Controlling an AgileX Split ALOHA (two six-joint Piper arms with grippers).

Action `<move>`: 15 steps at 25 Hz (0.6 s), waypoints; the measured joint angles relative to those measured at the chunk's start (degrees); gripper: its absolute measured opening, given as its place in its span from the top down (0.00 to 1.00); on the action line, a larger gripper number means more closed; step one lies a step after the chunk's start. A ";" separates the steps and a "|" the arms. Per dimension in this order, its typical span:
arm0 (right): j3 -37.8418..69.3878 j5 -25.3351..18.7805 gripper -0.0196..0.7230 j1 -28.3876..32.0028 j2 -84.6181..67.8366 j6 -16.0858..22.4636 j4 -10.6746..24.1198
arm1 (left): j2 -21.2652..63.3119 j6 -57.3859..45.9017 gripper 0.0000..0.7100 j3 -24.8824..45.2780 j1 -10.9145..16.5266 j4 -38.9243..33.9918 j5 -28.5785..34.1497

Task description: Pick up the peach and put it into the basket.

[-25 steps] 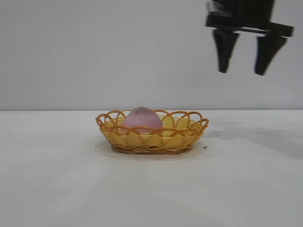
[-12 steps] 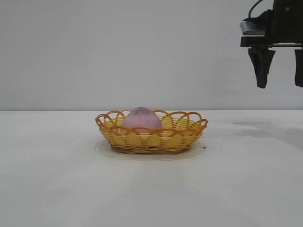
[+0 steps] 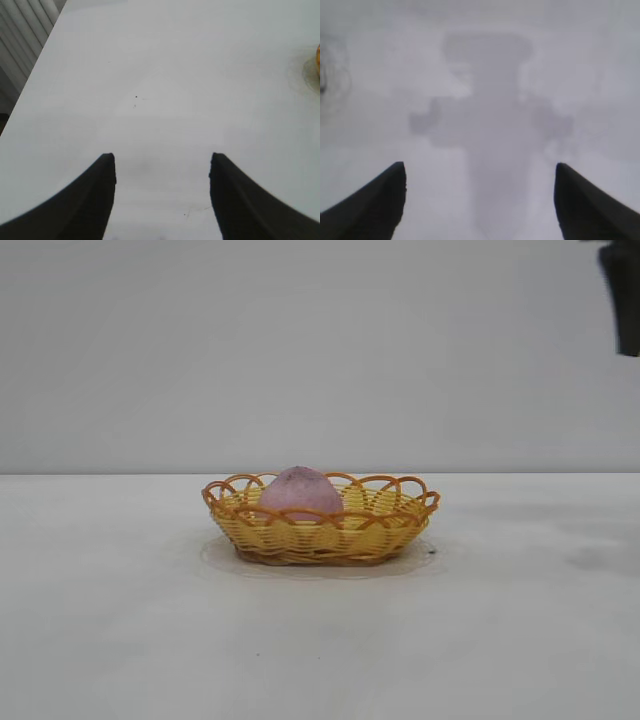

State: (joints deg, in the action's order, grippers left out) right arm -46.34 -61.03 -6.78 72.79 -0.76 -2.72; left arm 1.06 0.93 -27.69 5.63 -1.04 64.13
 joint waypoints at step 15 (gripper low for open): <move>18.33 -2.14 0.27 0.00 -42.13 -0.11 -0.34 | 0.00 0.09 0.43 0.00 0.00 0.00 0.00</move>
State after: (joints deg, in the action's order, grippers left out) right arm -28.02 -63.17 -6.78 30.66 -0.87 -3.06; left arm 1.06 1.03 -27.69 5.63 -1.04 64.13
